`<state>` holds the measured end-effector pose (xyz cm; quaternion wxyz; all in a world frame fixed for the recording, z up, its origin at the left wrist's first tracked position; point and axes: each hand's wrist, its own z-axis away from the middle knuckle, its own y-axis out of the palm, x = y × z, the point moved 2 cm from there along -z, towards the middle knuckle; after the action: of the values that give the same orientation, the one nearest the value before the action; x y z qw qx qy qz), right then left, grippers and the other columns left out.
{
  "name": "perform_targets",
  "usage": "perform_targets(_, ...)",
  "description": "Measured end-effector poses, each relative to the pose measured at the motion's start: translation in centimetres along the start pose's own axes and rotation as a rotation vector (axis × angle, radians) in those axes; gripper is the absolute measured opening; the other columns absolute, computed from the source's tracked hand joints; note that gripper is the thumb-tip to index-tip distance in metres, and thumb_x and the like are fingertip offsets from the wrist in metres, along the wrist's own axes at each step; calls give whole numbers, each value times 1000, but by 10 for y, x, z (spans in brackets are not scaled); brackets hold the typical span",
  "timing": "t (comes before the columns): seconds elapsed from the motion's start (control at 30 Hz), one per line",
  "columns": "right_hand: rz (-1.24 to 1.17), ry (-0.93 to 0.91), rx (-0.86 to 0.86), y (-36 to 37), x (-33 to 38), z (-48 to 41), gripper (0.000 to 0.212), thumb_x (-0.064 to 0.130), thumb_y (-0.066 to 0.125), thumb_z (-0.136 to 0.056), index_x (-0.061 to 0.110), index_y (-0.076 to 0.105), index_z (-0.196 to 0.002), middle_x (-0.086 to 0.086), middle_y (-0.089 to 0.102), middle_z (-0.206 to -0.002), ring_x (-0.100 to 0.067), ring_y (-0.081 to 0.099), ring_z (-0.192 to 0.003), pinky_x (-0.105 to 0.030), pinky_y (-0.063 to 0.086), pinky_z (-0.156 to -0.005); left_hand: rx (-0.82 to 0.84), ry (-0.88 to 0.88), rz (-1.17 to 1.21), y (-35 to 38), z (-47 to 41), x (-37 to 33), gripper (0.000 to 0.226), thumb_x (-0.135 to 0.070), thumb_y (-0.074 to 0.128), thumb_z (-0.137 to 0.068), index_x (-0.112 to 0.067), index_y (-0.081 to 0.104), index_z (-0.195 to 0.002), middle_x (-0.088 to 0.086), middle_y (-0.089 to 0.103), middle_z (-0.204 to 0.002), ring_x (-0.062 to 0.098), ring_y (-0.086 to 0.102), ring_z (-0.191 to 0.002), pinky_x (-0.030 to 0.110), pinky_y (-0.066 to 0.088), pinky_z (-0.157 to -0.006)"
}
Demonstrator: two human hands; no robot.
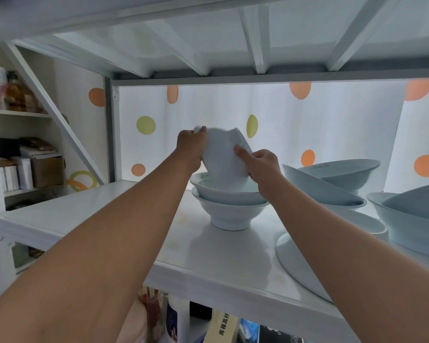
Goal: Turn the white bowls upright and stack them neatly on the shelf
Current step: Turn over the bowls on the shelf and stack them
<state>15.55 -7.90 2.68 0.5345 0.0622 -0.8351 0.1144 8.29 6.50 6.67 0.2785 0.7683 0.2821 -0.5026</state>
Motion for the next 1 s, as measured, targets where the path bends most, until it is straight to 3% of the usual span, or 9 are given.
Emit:
perform_targets(0.07, -71, 51, 55, -4, -1, -2, 48, 54, 75, -61, 19, 52, -85, -3, 61, -91, -24, 58, -83, -37, 53, -82, 22, 90, -95, 5, 2, -9, 24, -25, 50, -96, -4, 60, -101, 8, 58, -90, 24, 55, -85, 30, 45, -72)
perform_targets(0.13, -155, 130, 148, -8, 1, -3, 66, 43, 77, -67, 20, 43, -118, -8, 58, -109, -24, 60, -94, -40, 52, -93, 35, 154, -190, 10, 2, -14, 23, -25, 48, -96, -7, 62, -98, 8, 59, -93, 24, 56, -84, 31, 46, -74)
perform_targets(0.23, -57, 148, 240, -17, 4, -3, 92, 33, 76, -73, 33, 13, -140, -6, 51, -102, -26, 57, -100, -40, 49, -97, 49, 240, -316, 17, 5, -20, 23, -25, 48, -96, -8, 62, -98, 7, 59, -94, 24, 55, -85, 29, 45, -74)
perform_targets(0.33, 146, 28, 253, -24, 7, -6, 112, 30, 82, -65, 41, 2, -143, -4, 51, -111, -28, 54, -103, -43, 46, -100, 96, 354, -508, 23, 11, -24, 28, -24, 47, -96, -7, 65, -108, 5, 60, -97, 23, 54, -87, 27, 42, -75)
perform_targets(0.47, 334, -38, 301, -23, 11, -2, 110, 30, 81, -65, 37, 8, -146, -1, 49, -123, -27, 49, -115, -46, 43, -102, 155, 480, -640, 29, 18, -25, 26, -23, 48, -96, -8, 67, -105, 4, 62, -97, 21, 53, -87, 24, 38, -74)
perform_targets(0.53, 387, -46, 298, -21, 11, 1, 120, 38, 83, -51, 36, 9, -146, -3, 48, -130, -29, 48, -119, -47, 43, -102, 197, 522, -684, 31, 22, -26, 27, -21, 48, -96, -7, 66, -110, 6, 64, -103, 19, 52, -88, 24, 37, -75)
perform_targets(0.67, 523, -98, 316, -21, 6, 3, 133, 35, 85, -60, 29, -18, -145, -10, 36, -147, -31, 38, -133, -46, 31, -111, 328, 637, -819, 39, 35, -26, 27, -18, 50, -95, -7, 65, -115, 10, 68, -110, 18, 53, -88, 23, 37, -76)
perform_targets(0.87, 527, -116, 262, -33, -3, 13, 138, 41, 85, -55, 37, -22, -141, -16, 24, -152, -35, 35, -134, -49, 34, -108, 482, 719, -972, 45, 50, -18, 20, -16, 53, -91, -4, 68, -94, 13, 69, -87, 25, 57, -77, 28, 38, -65)
perform_targets(1.0, 641, -173, 271, -35, -7, 7, 134, 57, 84, -41, 33, 3, -146, -9, 25, -151, -24, 38, -129, -23, 26, -106, 548, 740, -1049, 46, 61, -14, 17, -15, 53, -90, -10, 68, -97, 0, 60, -71, 16, 51, -67, 27, 37, -61)
